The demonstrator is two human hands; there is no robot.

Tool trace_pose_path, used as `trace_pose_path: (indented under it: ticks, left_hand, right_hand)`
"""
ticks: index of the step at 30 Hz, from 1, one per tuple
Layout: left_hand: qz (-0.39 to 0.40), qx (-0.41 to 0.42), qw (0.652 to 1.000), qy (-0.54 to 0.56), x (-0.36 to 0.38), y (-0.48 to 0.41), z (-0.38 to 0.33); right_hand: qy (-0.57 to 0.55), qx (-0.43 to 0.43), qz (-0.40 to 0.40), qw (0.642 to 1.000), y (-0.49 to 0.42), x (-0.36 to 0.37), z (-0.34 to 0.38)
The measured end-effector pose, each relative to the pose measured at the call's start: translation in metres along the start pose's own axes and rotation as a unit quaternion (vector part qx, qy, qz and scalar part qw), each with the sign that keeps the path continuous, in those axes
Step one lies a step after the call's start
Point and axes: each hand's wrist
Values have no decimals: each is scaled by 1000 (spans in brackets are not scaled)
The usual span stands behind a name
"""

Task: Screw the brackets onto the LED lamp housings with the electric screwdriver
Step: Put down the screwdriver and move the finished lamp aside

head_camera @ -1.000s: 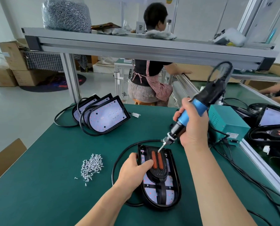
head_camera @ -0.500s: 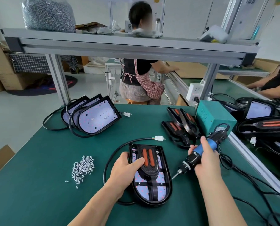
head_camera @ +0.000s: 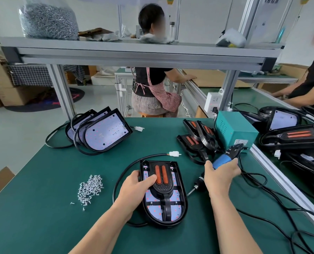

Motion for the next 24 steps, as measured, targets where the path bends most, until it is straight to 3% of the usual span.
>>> trace_pose_path:
  ticks: [3, 6, 11, 14, 18, 24]
  left_hand:
    - [7, -6, 1000, -25, 0, 4, -4]
    - [-28, 13, 991, -127, 2, 6, -8]
    - [-159, 103, 910, -369, -4, 8, -10]
    - [-166, 126, 873, -440, -10, 7, -11]
    - [-114, 70, 878, -460, -13, 5, -14]
    - [-103, 32, 875, -472, -16, 2, -17]
  right_hand:
    - [37, -13, 9, 999, 8, 1, 3]
    - [100, -22, 6, 995, 14, 3, 6]
    - [212, -62, 10, 975, 18, 3, 3]
    - [291, -82, -19, 953, 16, -3, 2]
    - [288, -133, -54, 947, 13, -7, 1]
    - [295, -267, -29, 917, 19, 4, -4]
Point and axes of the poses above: each hand's wrist, its own y-axis away from the middle knuckle, its own x-axis out of the palm, z = x × y, and after that the axes turned 2 degrees about x, right-handed
